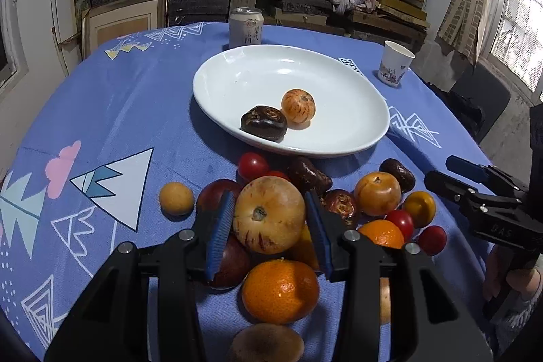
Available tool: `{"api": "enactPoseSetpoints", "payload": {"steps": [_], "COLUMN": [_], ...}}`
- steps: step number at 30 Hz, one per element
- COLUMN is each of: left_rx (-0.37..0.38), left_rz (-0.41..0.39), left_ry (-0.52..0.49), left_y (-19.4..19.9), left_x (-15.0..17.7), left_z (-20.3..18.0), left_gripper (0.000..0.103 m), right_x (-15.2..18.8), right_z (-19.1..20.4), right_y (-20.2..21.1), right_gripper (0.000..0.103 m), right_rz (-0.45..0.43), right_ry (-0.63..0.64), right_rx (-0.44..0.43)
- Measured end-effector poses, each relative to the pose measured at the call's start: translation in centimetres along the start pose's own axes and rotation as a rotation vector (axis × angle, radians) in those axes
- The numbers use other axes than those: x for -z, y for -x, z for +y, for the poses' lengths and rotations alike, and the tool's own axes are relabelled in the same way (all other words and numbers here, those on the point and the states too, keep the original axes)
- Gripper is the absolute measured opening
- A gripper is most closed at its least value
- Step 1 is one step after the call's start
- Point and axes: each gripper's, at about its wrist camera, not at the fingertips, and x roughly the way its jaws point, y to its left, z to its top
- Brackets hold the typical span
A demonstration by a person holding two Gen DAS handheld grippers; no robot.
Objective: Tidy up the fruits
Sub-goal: 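Grasp the pale apple with the left tool while the right tool grasps a dark brown fruit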
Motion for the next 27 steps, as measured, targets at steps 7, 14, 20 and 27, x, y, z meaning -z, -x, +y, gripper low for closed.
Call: {"api": "enactPoseSetpoints", "payload": {"steps": [7,14,20,27], "left_rx": [-0.003,-0.003,-0.003,-0.005], "left_rz": [-0.058,-0.057,-0.051,-0.043], "left_ry": [0.04,0.035,0.038,0.035], "left_y": [1.9,2.1,2.0,1.7], "left_x": [0.2,0.2,0.2,0.2], "left_z": [0.9,0.7,0.6,0.6], "left_gripper": [0.042,0.042,0.042,0.043], "right_x": [0.0,-0.1,-0.8,-0.5], "right_z": [0.1,1.4,1.2,0.9], "right_y": [-0.9,-1.8,-3.1,-4.4], "right_gripper": [0.079,0.076,0.055,0.042], "right_rz": [0.019,0.028,0.052,0.094], "right_ry": [0.007,0.046,0.016,-0.003], "right_rx": [0.002,0.009,-0.041,-0.063]}}
